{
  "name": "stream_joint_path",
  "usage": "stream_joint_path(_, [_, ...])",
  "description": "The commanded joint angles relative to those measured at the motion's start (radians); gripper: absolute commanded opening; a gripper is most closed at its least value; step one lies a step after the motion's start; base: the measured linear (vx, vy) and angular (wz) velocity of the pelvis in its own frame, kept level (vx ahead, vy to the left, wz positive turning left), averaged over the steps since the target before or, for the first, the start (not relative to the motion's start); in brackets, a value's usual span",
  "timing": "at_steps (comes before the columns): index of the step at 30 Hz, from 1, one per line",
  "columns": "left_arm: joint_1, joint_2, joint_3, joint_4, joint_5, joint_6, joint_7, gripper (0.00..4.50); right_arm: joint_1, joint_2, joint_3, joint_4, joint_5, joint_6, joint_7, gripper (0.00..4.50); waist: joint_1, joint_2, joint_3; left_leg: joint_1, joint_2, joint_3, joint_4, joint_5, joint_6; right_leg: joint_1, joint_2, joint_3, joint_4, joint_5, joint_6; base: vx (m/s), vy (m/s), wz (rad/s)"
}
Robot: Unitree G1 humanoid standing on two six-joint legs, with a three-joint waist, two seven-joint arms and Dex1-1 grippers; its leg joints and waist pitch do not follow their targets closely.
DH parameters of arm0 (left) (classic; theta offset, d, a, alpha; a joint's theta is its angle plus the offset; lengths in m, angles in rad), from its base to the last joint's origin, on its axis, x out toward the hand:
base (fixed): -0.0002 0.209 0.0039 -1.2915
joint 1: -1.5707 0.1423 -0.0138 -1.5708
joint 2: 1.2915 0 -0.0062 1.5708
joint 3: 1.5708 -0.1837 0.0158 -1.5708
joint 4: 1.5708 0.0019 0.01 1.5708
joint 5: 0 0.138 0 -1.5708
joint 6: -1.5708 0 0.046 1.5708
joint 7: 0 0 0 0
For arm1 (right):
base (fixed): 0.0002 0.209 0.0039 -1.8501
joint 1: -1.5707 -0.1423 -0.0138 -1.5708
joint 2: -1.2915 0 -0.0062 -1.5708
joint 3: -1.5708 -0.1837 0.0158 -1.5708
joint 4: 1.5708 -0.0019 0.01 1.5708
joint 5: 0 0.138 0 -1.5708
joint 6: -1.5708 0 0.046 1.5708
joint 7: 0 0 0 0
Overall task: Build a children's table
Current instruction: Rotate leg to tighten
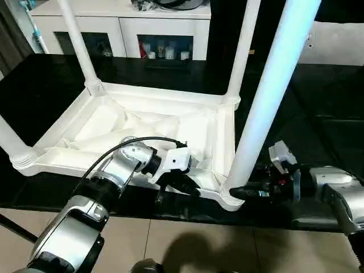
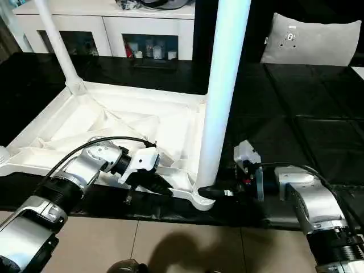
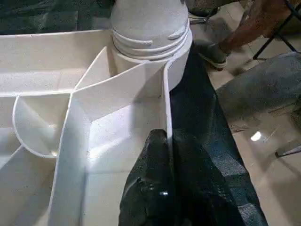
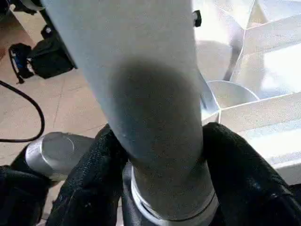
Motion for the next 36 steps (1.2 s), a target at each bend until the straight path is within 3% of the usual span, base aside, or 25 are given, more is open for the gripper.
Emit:
stream_joint_path(1, [-0.008, -0.013, -0.016, -0.047, -0.020, -0.017, -0.038, 0.00, -0.003, -0.012, 0.014, -0.017, 0.020, 0.013, 0.022, 2.32, -0.008, -0.028, -0.074, 0.024, 0.064, -0.024, -0.068, -0.217, 0.071, 0.047, -0.073, 0.048, -0.073, -0.383, -0.169, 0.000, 0.000, 0.00])
stream_joint_path(7, [-0.009, -0.031, 0.006, -0.039, -0.031, 0.040, 0.000, 0.00, 0.030, 0.013, 0.008, -0.060, 0.044, 0.044, 0.002, 2.09, -0.008, -0.028, -0.073, 0.026, 0.064, -0.025, -0.070, -0.230, 0.062, 0.046, -0.074, 0.047, -0.077, -0.421, -0.154, 0.000, 0.000, 0.00])
stream_joint_path(11, [-0.041, -0.075, 0.032, -0.005, -0.011, 0.121, 0.139, 0.00, 0.030, 0.095, -0.026, -0.069, 0.029, 0.085, -0.182, 2.09, -0.013, -0.027, -0.070, 0.026, 0.061, -0.027, -0.072, -0.244, 0.051, 0.044, -0.074, 0.045, -0.082, -0.449, -0.146, 0.000, 0.000, 0.00])
stream_joint_path(14, [-0.064, -0.120, 0.065, 0.016, -0.025, 0.173, 0.228, 0.00, 0.011, 0.147, -0.031, -0.056, -0.019, 0.097, -0.320, 2.07, -0.026, -0.029, -0.065, 0.031, 0.053, -0.028, -0.071, -0.281, 0.029, 0.040, -0.074, 0.039, -0.097, -0.543, -0.110, 0.000, 0.000, 0.00])
stream_joint_path(15, [-0.074, -0.138, 0.076, 0.024, -0.028, 0.198, 0.266, 0.00, -0.002, 0.177, -0.038, -0.045, -0.042, 0.112, -0.393, 2.07, -0.038, -0.022, -0.065, 0.031, 0.052, -0.033, -0.073, -0.292, 0.018, 0.041, -0.073, 0.036, -0.098, -0.559, -0.104, 0.000, 0.000, 0.00])
stream_joint_path(17, [-0.091, -0.170, 0.091, 0.039, -0.028, 0.233, 0.334, 0.00, -0.023, 0.226, -0.044, -0.027, -0.088, 0.125, -0.507, 2.02, -0.057, -0.028, -0.068, 0.025, 0.049, -0.036, -0.074, -0.298, 0.014, 0.046, -0.071, 0.033, -0.098, -0.544, -0.098, 0.000, 0.000, 0.00])
stream_joint_path(19, [-0.105, -0.199, 0.104, 0.055, -0.025, 0.253, 0.395, 0.00, -0.044, 0.273, -0.052, -0.013, -0.121, 0.137, -0.600, 1.99, -0.077, -0.024, -0.068, 0.026, 0.044, -0.034, -0.070, -0.302, 0.019, 0.042, -0.070, 0.033, -0.101, -0.536, -0.105, 0.000, 0.000, 0.00])
stream_joint_path(25, [-0.132, -0.272, 0.144, 0.090, -0.015, 0.275, 0.569, 0.00, -0.110, 0.420, -0.123, 0.042, -0.149, 0.195, -0.895, 1.98, -0.106, -0.025, -0.072, 0.017, 0.040, -0.031, -0.067, -0.264, 0.044, 0.045, -0.065, 0.034, -0.099, -0.482, -0.121, 0.000, 0.000, 0.00])
stream_joint_path(26, [-0.132, -0.277, 0.142, 0.091, -0.008, 0.272, 0.586, 0.00, -0.111, 0.431, -0.122, 0.047, -0.154, 0.179, -0.905, 2.52, -0.104, -0.025, -0.076, 0.014, 0.040, -0.031, -0.066, -0.242, 0.050, 0.050, -0.064, 0.034, -0.094, -0.445, -0.126, 0.000, 0.000, 0.00])
stream_joint_path(31, [-0.124, -0.268, 0.124, 0.085, 0.012, 0.257, 0.589, 0.00, -0.098, 0.435, -0.100, 0.027, -0.169, 0.121, -0.856, 2.86, -0.096, -0.024, -0.077, 0.013, 0.045, -0.026, -0.067, -0.192, 0.082, 0.054, -0.064, 0.041, -0.079, -0.320, -0.172, 0.000, 0.000, 0.00])
stream_joint_path(36, [-0.115, -0.222, 0.113, 0.085, 0.014, 0.208, 0.527, 0.00, -0.088, 0.374, -0.099, 0.009, -0.162, 0.092, -0.777, 3.34, -0.096, -0.021, -0.074, 0.016, 0.046, -0.027, -0.069, -0.228, 0.077, 0.056, -0.064, 0.041, -0.083, -0.353, -0.171, 0.000, 0.000, 0.00])
